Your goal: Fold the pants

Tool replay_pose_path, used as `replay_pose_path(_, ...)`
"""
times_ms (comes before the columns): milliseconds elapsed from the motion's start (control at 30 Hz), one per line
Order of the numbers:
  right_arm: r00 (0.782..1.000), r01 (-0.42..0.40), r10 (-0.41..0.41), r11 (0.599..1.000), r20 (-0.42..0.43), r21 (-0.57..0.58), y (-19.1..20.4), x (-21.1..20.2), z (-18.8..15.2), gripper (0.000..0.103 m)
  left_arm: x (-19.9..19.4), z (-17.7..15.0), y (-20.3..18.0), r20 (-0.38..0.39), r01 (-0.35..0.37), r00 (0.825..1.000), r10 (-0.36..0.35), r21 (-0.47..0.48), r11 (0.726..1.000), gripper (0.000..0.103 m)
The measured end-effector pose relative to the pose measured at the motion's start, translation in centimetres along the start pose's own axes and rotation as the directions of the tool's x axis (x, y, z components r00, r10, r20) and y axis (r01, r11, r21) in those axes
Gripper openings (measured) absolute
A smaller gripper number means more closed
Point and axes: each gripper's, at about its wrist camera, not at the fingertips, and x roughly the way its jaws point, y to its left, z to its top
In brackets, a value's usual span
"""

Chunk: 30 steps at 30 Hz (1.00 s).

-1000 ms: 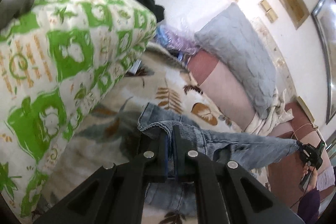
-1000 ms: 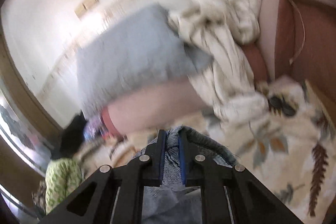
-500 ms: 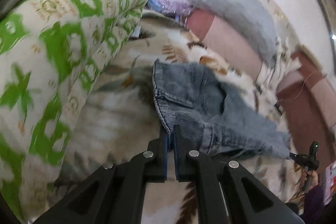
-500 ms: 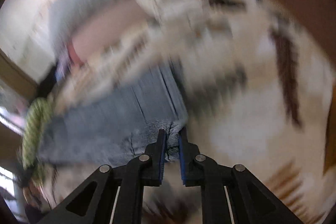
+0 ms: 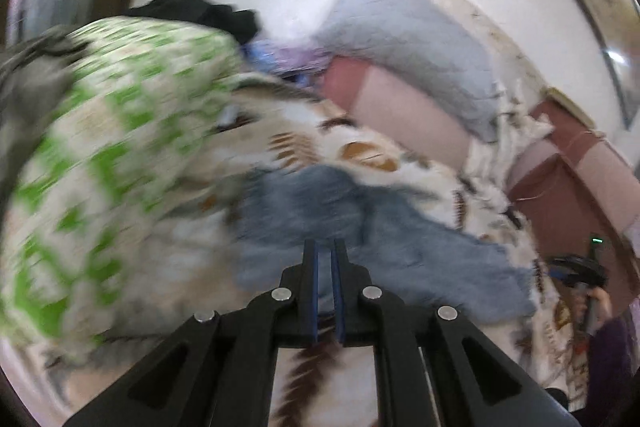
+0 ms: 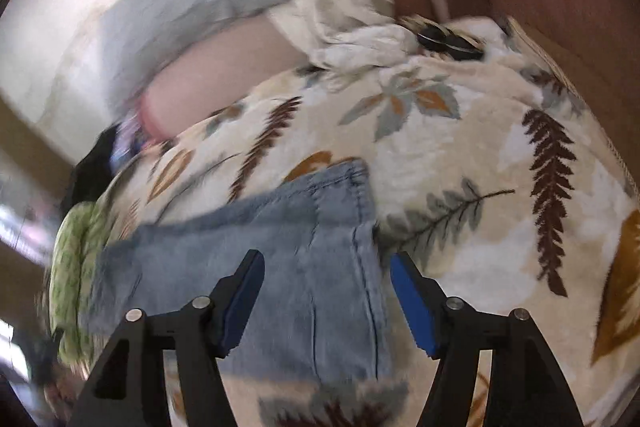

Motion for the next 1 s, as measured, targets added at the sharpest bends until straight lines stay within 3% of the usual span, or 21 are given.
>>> replay_pose_path(133,0.994,0.023,-0.01,0.992,-0.108,0.121,-1.5,5.1,1.6,0.067,4.9,1.1,-2.9,-0.023,0.029,0.999,-0.029,0.001,1.0,0.008)
replay_pose_path(167,0.99,0.039,-0.018,0.988,-0.14,0.146,-1.9,6.2,1.8,0.061,6.8,0.9,-3.2,-0.051,0.033,0.998,-0.033,-0.016,0.999,0.008)
replay_pose_path(200,0.986,0.044,-0.018,0.986,-0.163,0.158,-2.1,6.9,1.6,0.055,8.0,0.6,-3.2,-0.073,0.034,0.997,-0.035,-0.02,0.999,0.008)
replay_pose_path(267,0.974,0.028,0.007,0.988,-0.228,0.15,-1.9,8.3,1.6,0.025,9.8,-0.4,-3.2,-0.11,-0.008,0.994,0.009,0.009,1.0,0.008)
replay_pose_path(333,0.964,0.033,-0.008,0.996,-0.264,0.088,-0.9,8.7,1.5,0.014,11.7,-1.4,-2.2,-0.194,-0.094,0.976,0.097,0.022,0.995,0.008)
replay_pose_path(367,0.964,0.037,-0.021,0.998,-0.264,0.056,-0.1,8.7,1.6,0.013,12.5,-1.8,-1.0,-0.24,-0.101,0.966,0.093,-0.022,0.995,0.008)
replay_pose_path(433,0.979,0.031,-0.026,0.999,-0.201,0.019,1.3,7.6,2.5,0.012,12.8,-1.9,0.0,-0.248,-0.085,0.967,0.064,-0.075,0.994,0.008)
replay_pose_path(500,0.998,-0.036,0.036,0.999,-0.055,0.007,2.8,4.9,4.3,0.011,12.2,-1.8,0.3,-0.215,-0.116,0.971,0.102,-0.052,0.992,0.008)
replay_pose_path(567,0.994,-0.085,0.085,0.996,0.072,-0.01,3.6,2.6,5.4,0.01,11.8,-1.8,0.2,-0.18,-0.193,0.965,0.191,0.006,0.981,0.008)
replay_pose_path(633,0.983,-0.089,0.092,0.996,0.157,-0.028,3.9,1.5,6.2,0.01,11.8,-2.1,0.8,-0.185,-0.182,0.967,0.175,-0.019,0.983,0.008)
replay_pose_path(733,0.99,-0.031,0.029,0.999,0.141,0.011,2.0,4.1,6.3,0.01,12.2,-2.6,0.9,-0.197,-0.188,0.964,0.18,-0.023,0.982,0.008)
replay_pose_path(800,0.997,0.049,-0.052,0.996,0.048,0.076,-0.5,7.8,5.3,0.014,12.2,-2.3,0.6,-0.188,-0.193,0.964,0.187,-0.014,0.981,0.008)
replay_pose_path(867,0.996,0.088,-0.09,0.986,0.008,0.14,-2.3,9.0,4.5,0.015,12.1,-2.2,0.5,-0.184,-0.198,0.964,0.195,0.001,0.98,0.008)
replay_pose_path(933,0.998,0.019,-0.03,0.982,0.056,0.187,-3.5,7.8,3.4,0.015,12.1,-2.3,0.6,-0.185,-0.197,0.964,0.193,-0.005,0.98,0.008)
replay_pose_path(1000,0.994,0.017,-0.034,0.986,0.104,0.166,-3.9,5.5,2.6,0.015,12.1,-2.2,0.8,-0.189,-0.189,0.965,0.181,-0.024,0.982,0.008)
